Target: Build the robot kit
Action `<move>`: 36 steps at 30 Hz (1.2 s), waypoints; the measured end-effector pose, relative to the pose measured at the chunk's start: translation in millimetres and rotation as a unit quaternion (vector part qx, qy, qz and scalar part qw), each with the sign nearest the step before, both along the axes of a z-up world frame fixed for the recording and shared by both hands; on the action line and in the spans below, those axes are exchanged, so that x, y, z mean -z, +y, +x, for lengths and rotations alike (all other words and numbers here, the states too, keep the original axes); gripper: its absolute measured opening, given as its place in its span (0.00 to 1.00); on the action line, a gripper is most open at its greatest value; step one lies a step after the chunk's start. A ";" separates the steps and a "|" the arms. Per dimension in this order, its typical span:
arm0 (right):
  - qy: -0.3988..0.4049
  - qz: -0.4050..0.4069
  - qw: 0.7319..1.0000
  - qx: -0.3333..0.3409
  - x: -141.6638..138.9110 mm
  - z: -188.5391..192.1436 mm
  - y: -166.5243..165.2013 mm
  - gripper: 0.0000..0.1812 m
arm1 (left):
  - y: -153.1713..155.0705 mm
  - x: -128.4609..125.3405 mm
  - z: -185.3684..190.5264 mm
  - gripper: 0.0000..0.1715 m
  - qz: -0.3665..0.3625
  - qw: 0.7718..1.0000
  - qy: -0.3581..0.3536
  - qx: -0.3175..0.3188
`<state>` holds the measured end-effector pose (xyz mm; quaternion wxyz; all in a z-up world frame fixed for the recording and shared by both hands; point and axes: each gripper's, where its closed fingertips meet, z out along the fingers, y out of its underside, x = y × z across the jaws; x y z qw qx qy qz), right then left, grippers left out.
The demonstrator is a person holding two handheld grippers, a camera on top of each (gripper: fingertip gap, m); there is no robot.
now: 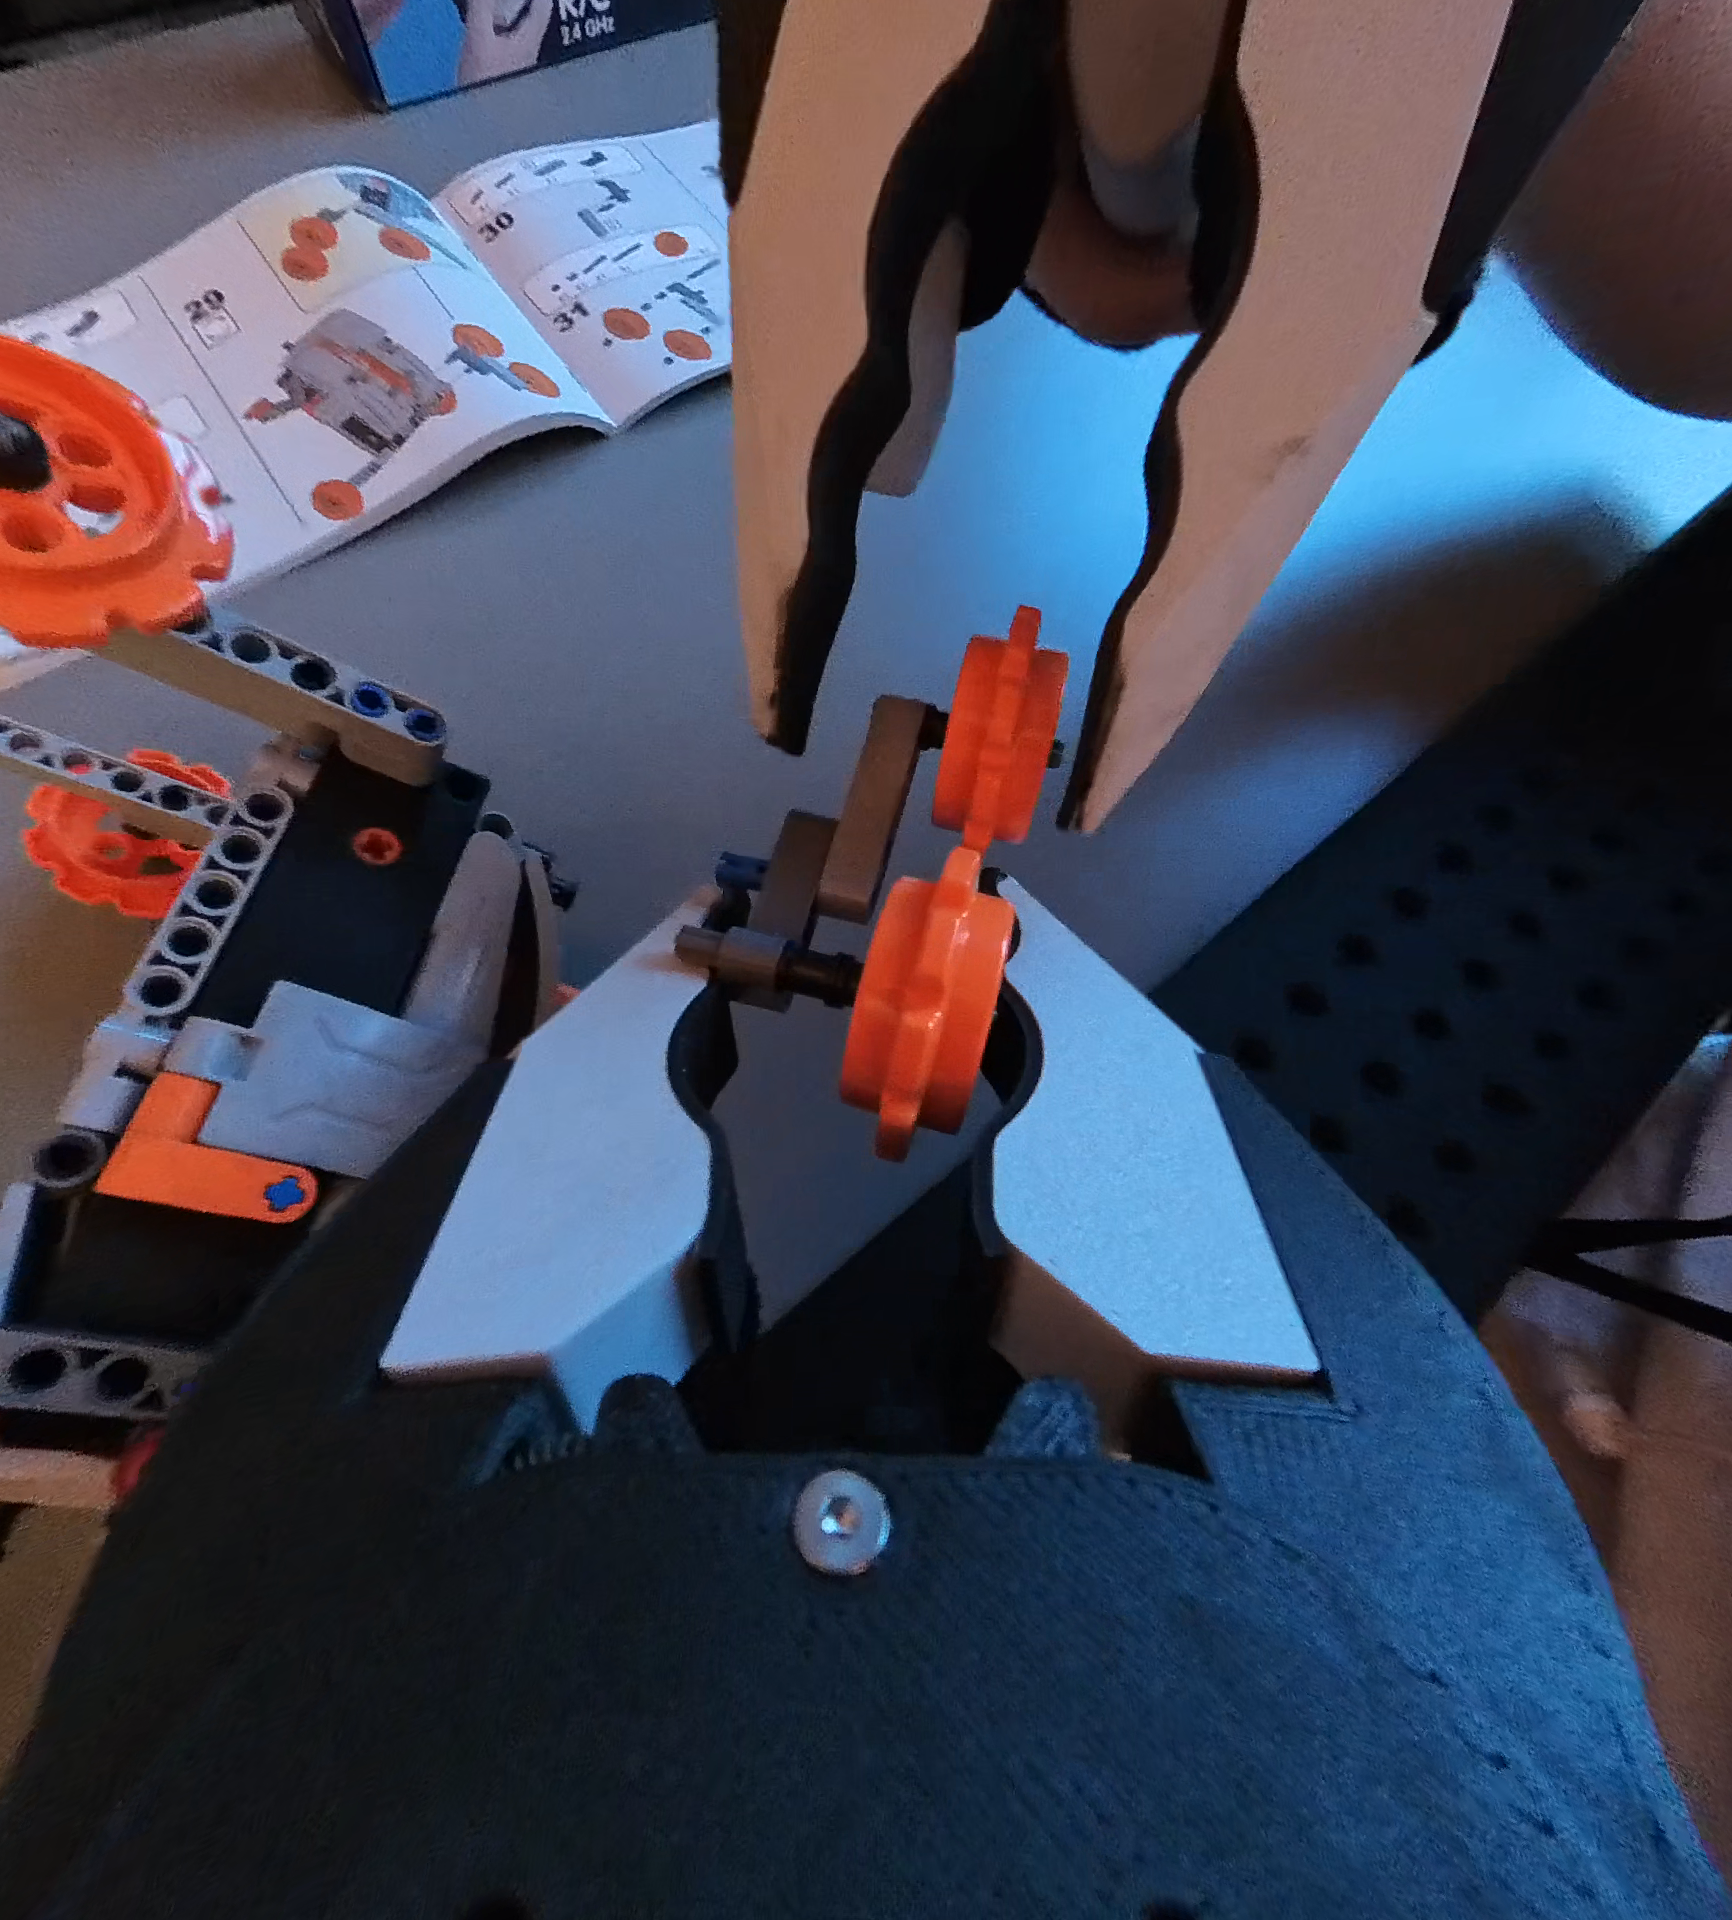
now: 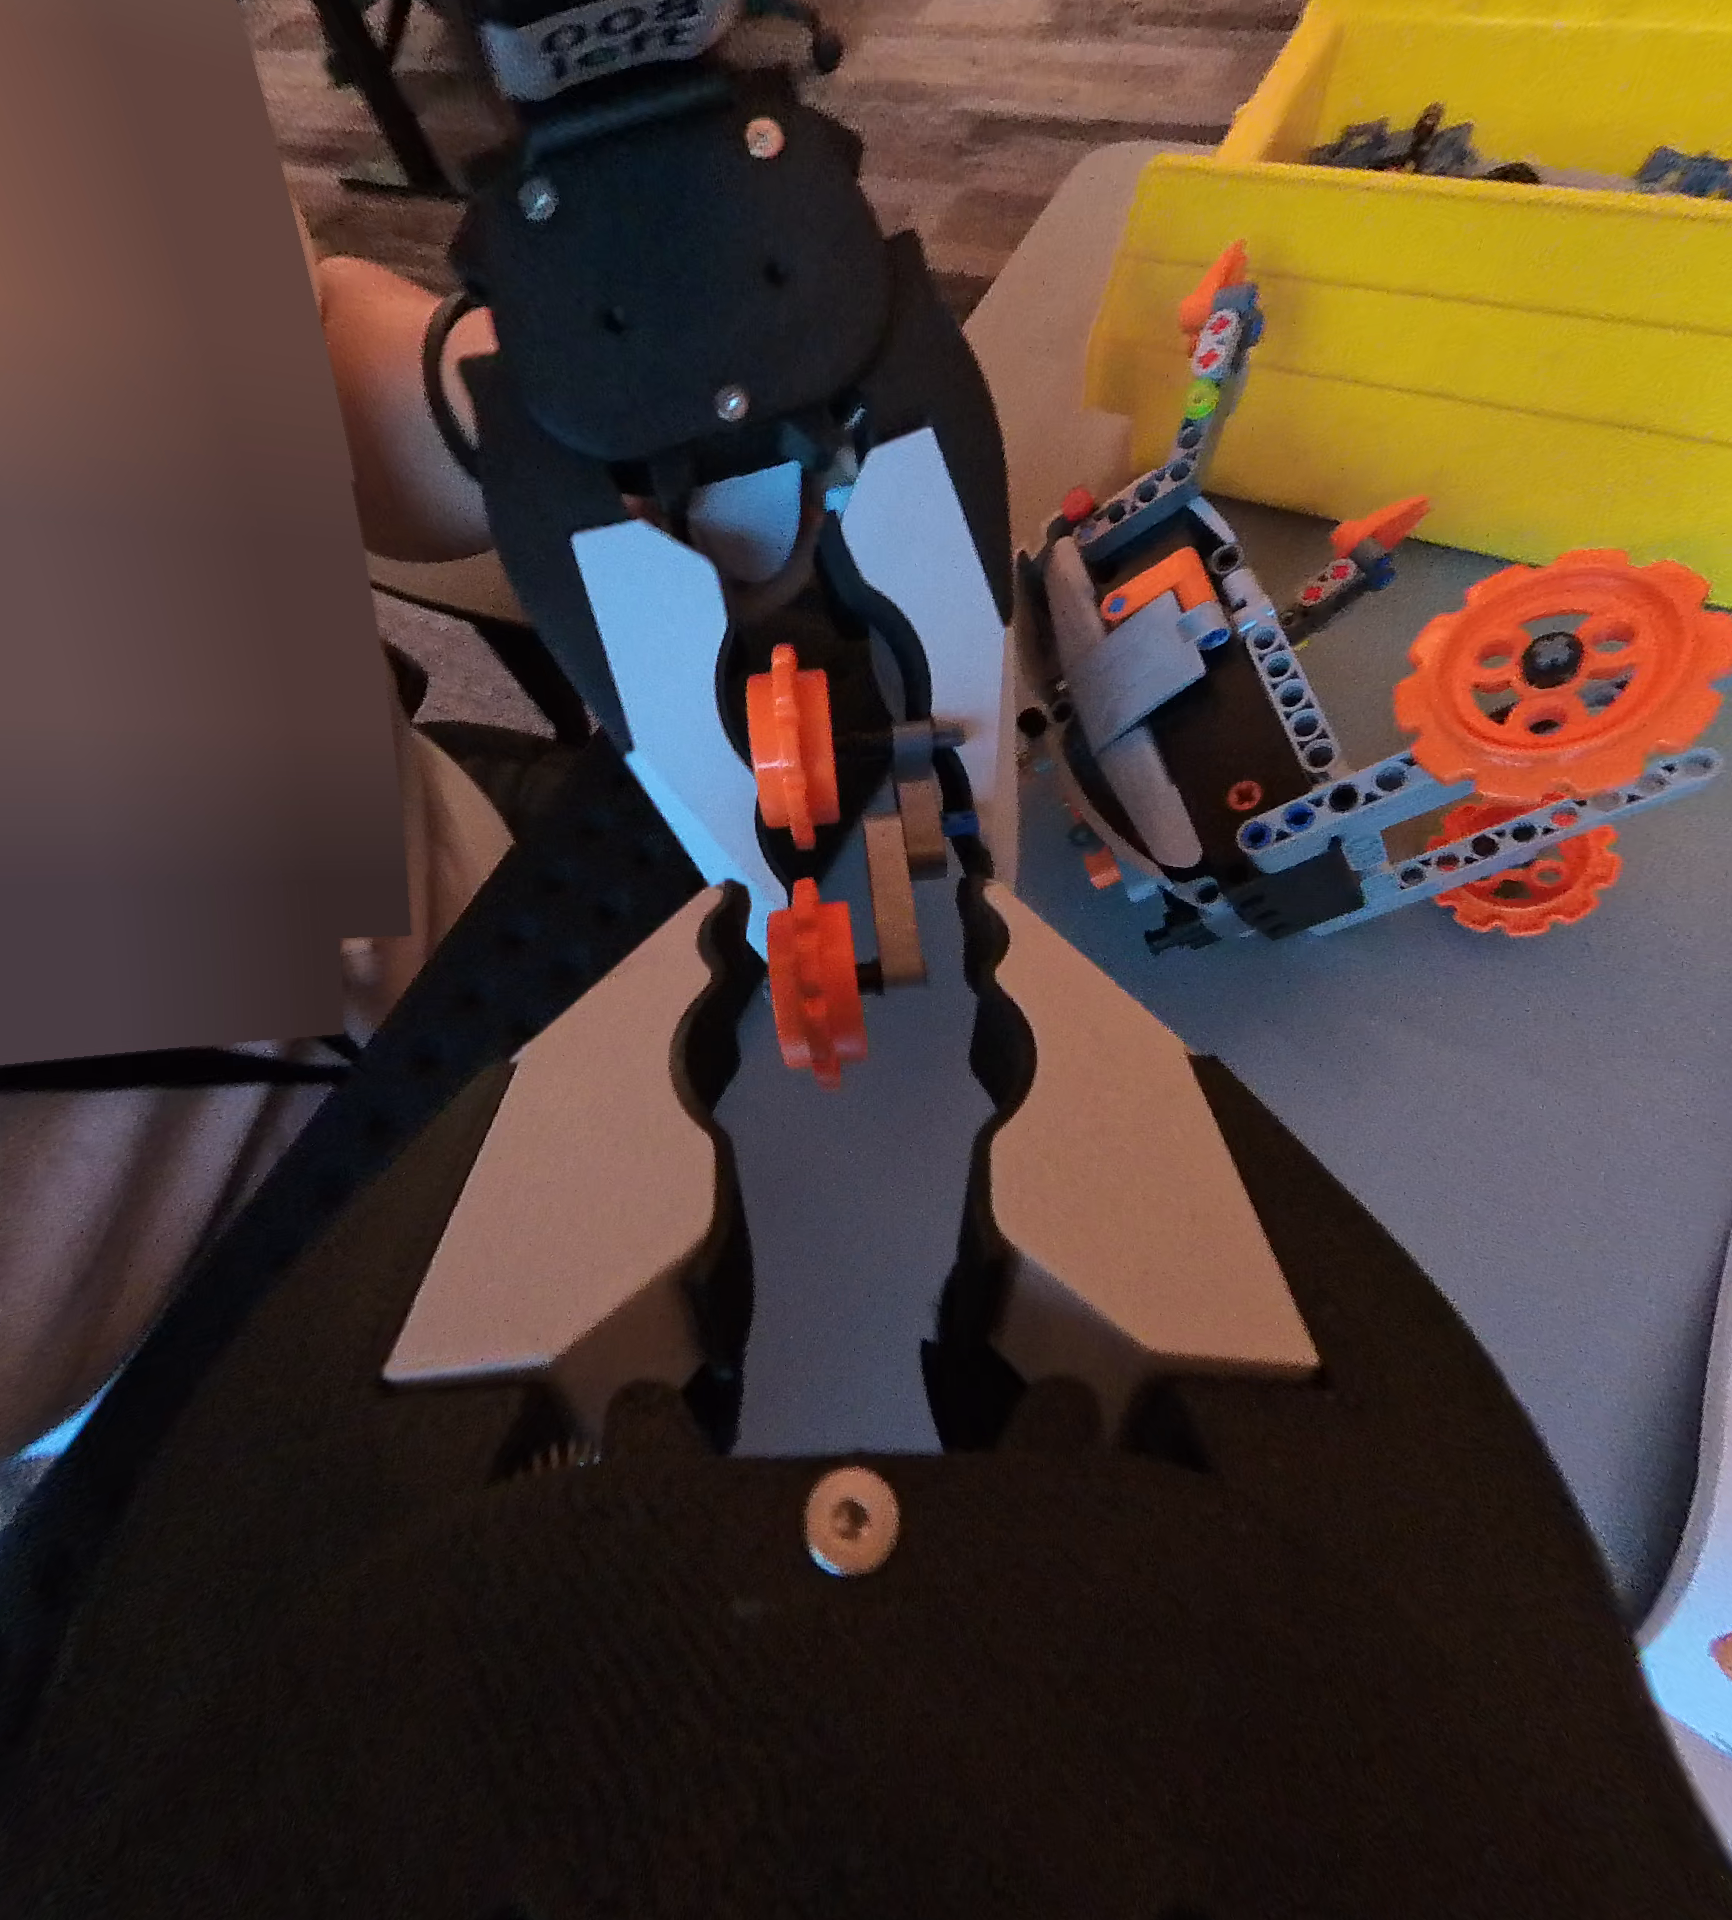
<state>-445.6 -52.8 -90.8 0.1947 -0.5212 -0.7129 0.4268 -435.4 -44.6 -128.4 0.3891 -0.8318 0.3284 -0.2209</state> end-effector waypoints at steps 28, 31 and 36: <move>0.134 -0.301 0.944 0.009 4.5 -1.7 28.9 0.18 | 11.2 -5.8 -12.3 0.29 -0.102 0.991 -0.070 -0.047; 0.129 -0.306 0.943 0.005 8.7 -4.3 34.0 0.18 | 16.1 4.3 -18.1 0.26 -0.097 0.992 -0.042 -0.068; 0.135 -0.318 0.938 -0.008 8.5 -2.4 35.9 0.18 | 15.5 4.0 -17.7 0.24 -0.082 0.992 -0.041 -0.082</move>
